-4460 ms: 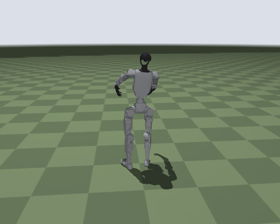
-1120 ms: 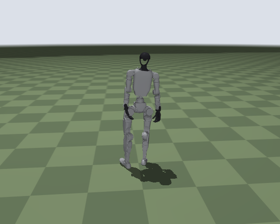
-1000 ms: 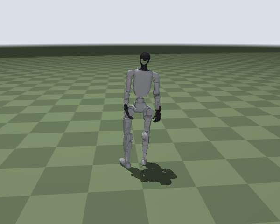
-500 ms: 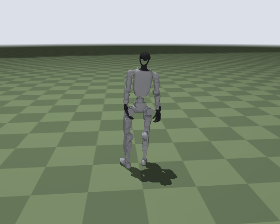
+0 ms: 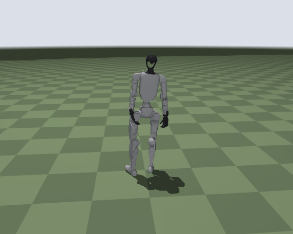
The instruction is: In place motions
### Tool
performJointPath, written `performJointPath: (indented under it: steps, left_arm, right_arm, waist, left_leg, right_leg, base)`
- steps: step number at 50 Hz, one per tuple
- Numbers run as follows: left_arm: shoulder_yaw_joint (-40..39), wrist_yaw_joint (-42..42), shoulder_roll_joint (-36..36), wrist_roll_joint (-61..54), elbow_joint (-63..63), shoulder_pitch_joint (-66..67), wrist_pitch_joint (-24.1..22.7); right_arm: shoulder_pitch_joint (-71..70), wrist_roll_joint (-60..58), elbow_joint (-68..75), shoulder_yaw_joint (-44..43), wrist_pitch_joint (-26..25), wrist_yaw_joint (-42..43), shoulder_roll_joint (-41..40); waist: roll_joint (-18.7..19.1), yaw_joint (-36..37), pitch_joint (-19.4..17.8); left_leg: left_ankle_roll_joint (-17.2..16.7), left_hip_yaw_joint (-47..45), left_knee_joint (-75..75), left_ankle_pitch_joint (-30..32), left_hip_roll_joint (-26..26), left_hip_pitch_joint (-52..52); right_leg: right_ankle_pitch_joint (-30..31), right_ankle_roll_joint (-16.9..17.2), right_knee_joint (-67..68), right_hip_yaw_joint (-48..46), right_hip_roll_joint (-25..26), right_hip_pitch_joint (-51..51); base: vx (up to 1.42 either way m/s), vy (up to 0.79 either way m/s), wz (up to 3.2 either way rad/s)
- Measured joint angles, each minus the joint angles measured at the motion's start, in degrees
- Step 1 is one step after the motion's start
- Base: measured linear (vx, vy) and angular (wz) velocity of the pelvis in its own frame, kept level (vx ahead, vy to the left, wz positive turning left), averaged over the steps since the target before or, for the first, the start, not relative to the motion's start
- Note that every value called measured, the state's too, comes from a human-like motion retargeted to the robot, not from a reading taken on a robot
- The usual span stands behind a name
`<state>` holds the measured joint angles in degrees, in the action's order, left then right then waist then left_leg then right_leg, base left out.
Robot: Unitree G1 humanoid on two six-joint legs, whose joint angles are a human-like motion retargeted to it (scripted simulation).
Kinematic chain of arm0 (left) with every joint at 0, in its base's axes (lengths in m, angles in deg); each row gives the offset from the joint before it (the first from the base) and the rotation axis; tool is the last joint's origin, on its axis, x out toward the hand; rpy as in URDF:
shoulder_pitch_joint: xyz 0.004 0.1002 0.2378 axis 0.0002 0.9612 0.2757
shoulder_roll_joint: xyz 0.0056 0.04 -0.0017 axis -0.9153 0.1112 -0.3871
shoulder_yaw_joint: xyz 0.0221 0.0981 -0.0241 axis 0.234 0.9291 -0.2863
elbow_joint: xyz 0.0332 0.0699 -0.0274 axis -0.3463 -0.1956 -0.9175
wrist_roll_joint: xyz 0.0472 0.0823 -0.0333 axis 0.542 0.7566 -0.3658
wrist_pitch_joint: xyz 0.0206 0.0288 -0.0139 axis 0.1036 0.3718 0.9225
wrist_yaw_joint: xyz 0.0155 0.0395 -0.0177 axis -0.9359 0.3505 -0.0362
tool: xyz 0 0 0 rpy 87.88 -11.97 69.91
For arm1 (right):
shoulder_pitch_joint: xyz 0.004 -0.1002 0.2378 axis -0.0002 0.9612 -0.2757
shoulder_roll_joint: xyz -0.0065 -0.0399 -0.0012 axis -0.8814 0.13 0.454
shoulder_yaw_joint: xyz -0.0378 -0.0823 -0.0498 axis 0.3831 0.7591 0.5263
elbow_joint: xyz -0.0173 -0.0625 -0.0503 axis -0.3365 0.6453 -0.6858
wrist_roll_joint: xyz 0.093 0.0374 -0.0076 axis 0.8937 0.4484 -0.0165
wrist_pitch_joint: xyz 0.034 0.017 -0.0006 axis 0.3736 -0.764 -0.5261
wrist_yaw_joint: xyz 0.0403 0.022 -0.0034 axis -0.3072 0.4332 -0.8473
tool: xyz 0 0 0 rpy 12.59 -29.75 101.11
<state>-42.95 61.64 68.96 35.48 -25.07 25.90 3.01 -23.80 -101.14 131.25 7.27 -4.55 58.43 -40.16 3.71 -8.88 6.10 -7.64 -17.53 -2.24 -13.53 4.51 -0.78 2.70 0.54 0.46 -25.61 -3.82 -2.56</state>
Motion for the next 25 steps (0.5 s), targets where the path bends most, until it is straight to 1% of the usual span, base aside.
performJointPath:
  steps: [25]
  left_arm:
    - [-0.03,0.05,-0.03,0.45,0.06,-0.15,0.05]
  right_arm:
    - [-0.10,-0.73,-0.25,0.17,-0.40,-0.30,0.11]
  waist:
    - [-0.02,0.15,-0.08]
  left_leg:
    - [0.15,0.00,0.06,0.11,-0.15,0.14]
  right_leg:
    - [0.07,0.02,-0.02,-0.03,-0.08,0.15]
  base:
    - [0.00,0.00,0.00]
